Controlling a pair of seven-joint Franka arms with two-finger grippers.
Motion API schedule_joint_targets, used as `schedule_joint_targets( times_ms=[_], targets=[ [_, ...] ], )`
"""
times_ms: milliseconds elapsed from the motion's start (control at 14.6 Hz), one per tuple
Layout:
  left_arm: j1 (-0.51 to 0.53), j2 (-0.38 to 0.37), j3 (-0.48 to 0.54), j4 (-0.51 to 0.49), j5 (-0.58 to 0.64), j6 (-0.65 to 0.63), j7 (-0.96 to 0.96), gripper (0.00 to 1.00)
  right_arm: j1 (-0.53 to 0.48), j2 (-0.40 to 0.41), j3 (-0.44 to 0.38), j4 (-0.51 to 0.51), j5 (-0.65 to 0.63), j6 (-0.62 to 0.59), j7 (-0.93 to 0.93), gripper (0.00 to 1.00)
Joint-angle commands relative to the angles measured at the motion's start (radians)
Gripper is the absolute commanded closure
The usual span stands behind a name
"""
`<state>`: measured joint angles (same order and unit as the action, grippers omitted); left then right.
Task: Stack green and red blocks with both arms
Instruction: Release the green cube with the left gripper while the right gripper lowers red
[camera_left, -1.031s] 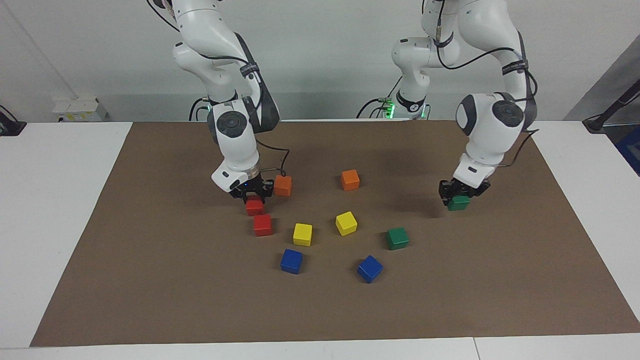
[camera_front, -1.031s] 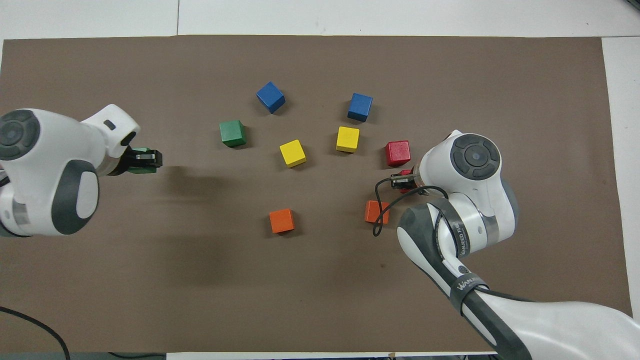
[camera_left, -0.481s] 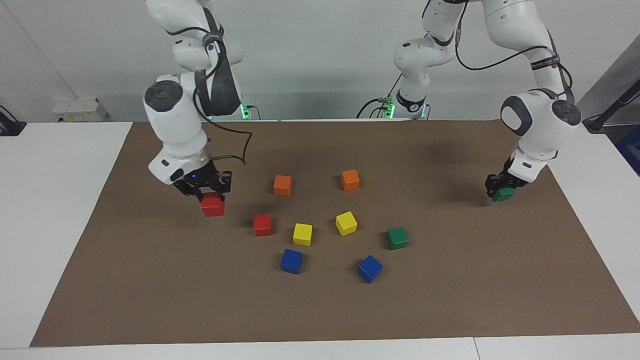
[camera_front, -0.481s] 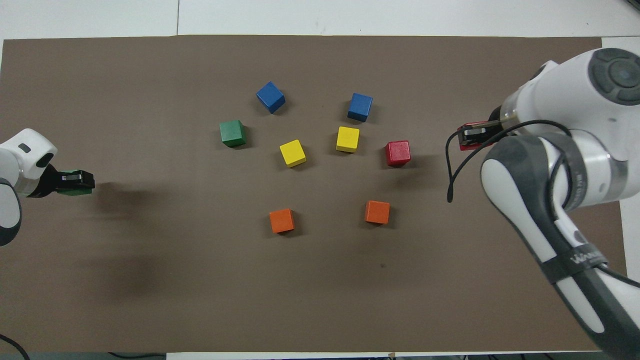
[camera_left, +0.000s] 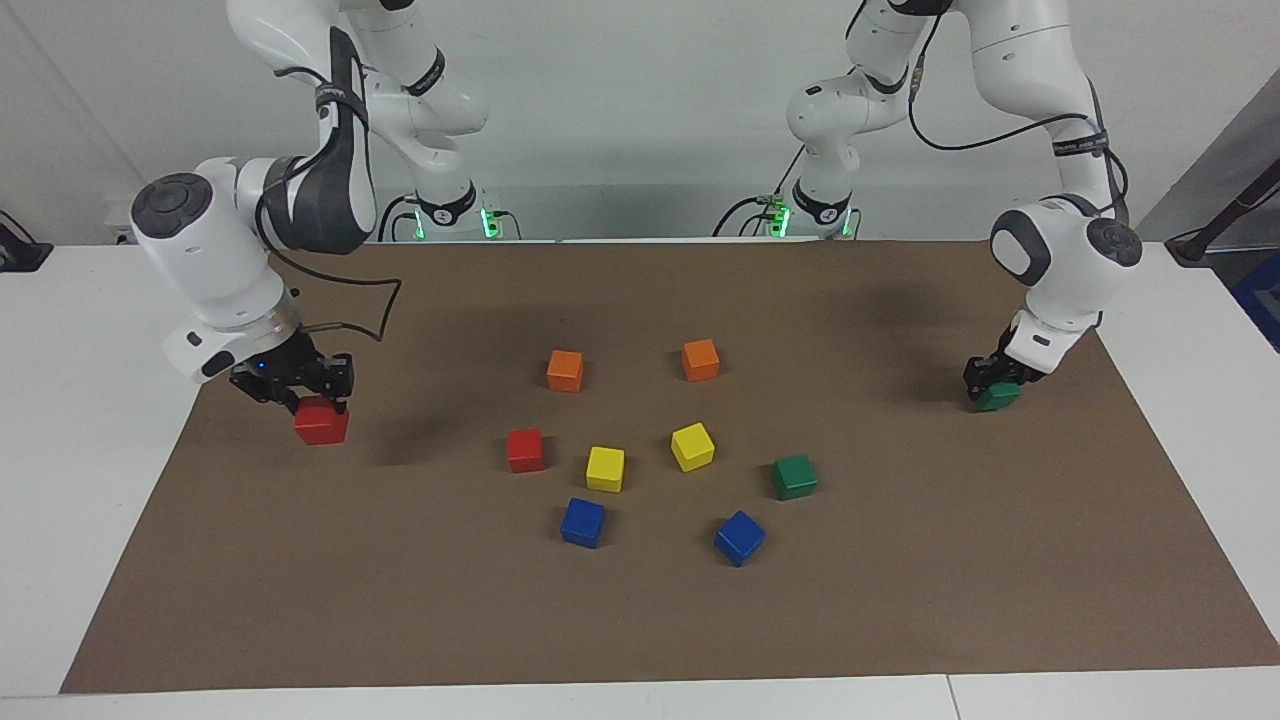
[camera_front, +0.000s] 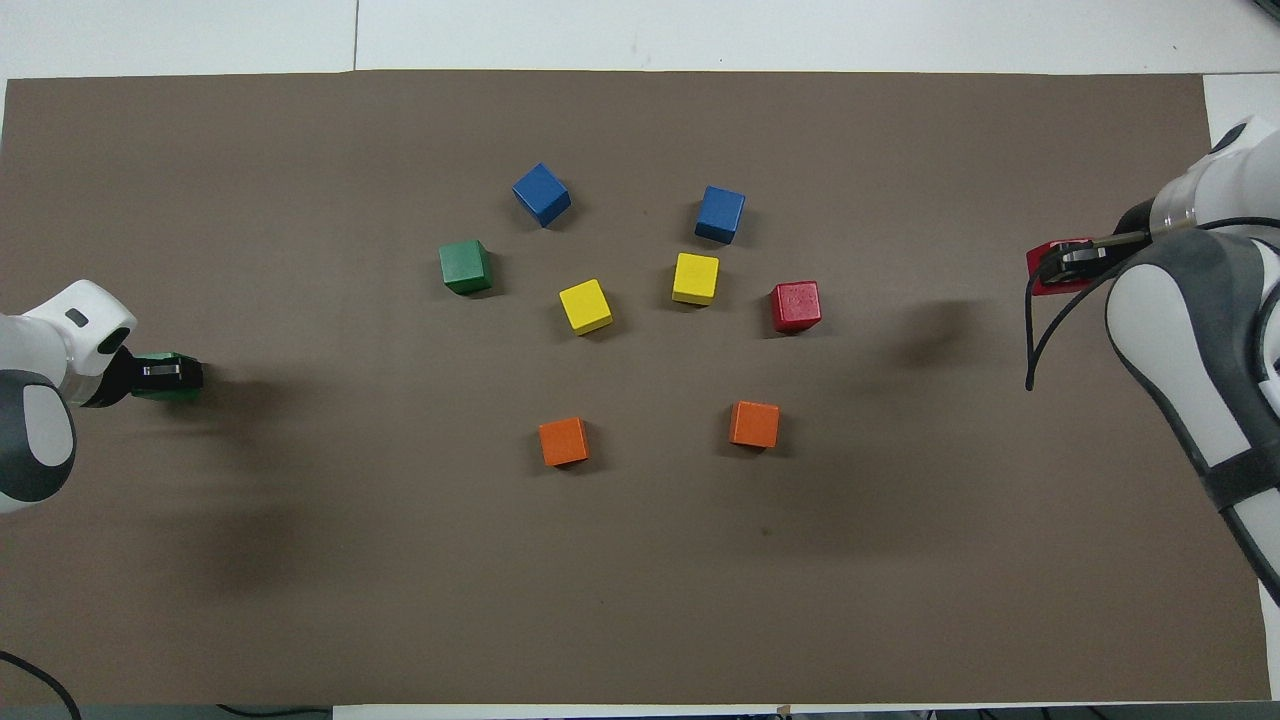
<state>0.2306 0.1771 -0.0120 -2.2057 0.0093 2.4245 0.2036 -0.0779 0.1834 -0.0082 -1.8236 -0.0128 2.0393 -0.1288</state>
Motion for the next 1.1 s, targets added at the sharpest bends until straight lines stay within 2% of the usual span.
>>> schedule_joint_targets(
  times_ms=[0, 344, 481, 756, 1031],
  targets=[
    [0.019, 0.031, -0.011, -0.009, 0.012, 0.059, 0.026, 1.00, -0.029, -0.008, 0.013, -0.093, 0.013, 0.093, -0.011, 1.00],
    [0.018, 0.047, -0.011, -0.005, 0.012, 0.067, 0.075, 1.00, -0.045, -0.018, 0.011, -0.184, 0.011, 0.171, -0.008, 1.00],
    [0.019, 0.050, -0.011, 0.006, 0.012, 0.056, 0.167, 0.00, -0.049, -0.021, 0.011, -0.219, 0.013, 0.200, -0.009, 1.00],
    [0.012, 0.048, -0.009, 0.104, 0.014, -0.074, 0.189, 0.00, -0.065, -0.016, 0.011, -0.246, 0.011, 0.225, -0.009, 1.00],
    [0.001, 0.038, -0.014, 0.331, 0.014, -0.359, 0.212, 0.00, -0.063, -0.015, 0.011, -0.273, 0.013, 0.263, -0.006, 1.00]
  ],
)
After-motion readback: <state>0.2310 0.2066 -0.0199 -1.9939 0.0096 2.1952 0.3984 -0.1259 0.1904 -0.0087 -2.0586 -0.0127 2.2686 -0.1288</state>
